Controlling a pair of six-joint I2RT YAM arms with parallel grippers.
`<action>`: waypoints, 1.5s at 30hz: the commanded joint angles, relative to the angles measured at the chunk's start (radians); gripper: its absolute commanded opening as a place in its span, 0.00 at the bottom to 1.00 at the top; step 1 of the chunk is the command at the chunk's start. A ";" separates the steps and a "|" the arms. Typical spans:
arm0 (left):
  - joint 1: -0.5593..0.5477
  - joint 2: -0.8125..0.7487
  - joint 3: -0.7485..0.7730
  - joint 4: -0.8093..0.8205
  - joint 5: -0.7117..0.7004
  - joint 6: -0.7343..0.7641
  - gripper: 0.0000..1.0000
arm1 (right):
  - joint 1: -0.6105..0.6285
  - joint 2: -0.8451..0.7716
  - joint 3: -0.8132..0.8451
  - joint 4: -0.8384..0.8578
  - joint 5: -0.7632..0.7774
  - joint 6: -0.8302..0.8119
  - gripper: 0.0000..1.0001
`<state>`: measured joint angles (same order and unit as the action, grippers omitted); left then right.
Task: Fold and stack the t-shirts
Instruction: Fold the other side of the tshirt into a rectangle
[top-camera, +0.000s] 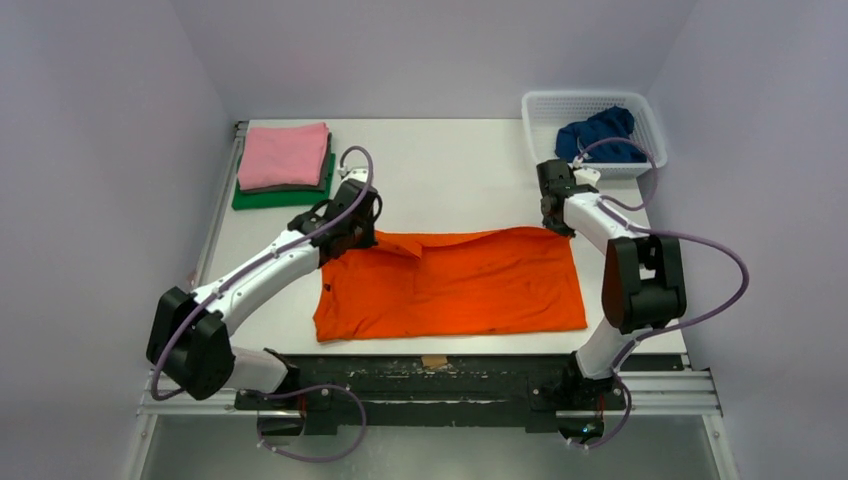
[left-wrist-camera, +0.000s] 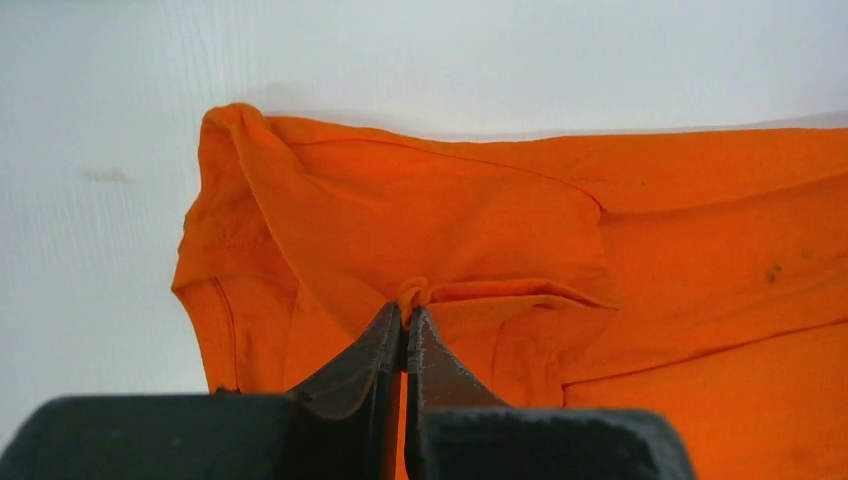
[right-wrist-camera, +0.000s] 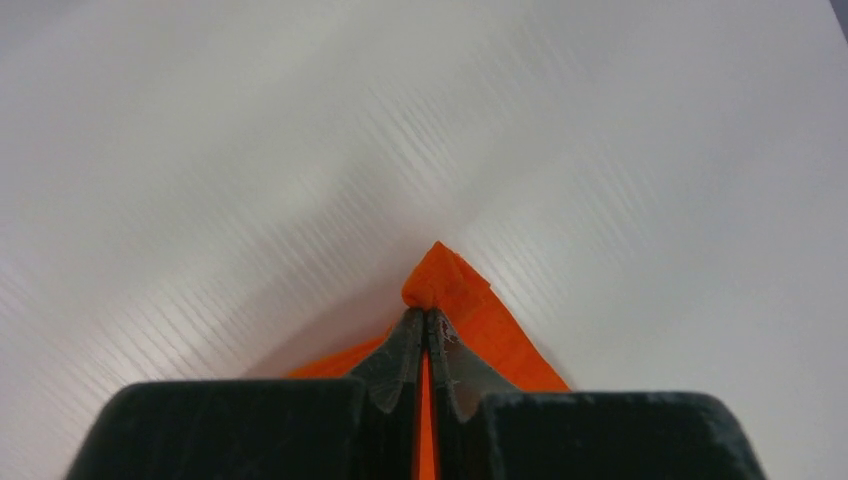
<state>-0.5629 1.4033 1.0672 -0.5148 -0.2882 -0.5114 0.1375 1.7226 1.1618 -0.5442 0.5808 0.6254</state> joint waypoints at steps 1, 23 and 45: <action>-0.030 -0.123 -0.086 -0.030 -0.057 -0.087 0.00 | 0.007 -0.091 -0.059 0.021 0.009 -0.011 0.00; -0.253 -0.419 -0.369 -0.198 -0.087 -0.424 0.00 | 0.006 -0.158 -0.152 0.050 -0.026 -0.028 0.00; -0.420 -0.571 -0.356 -0.413 -0.116 -0.500 0.81 | 0.007 -0.395 -0.251 -0.182 0.182 0.185 0.66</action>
<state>-0.9779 0.8928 0.6548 -0.9390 -0.3969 -1.0622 0.1436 1.3964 0.9176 -0.7040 0.7250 0.7879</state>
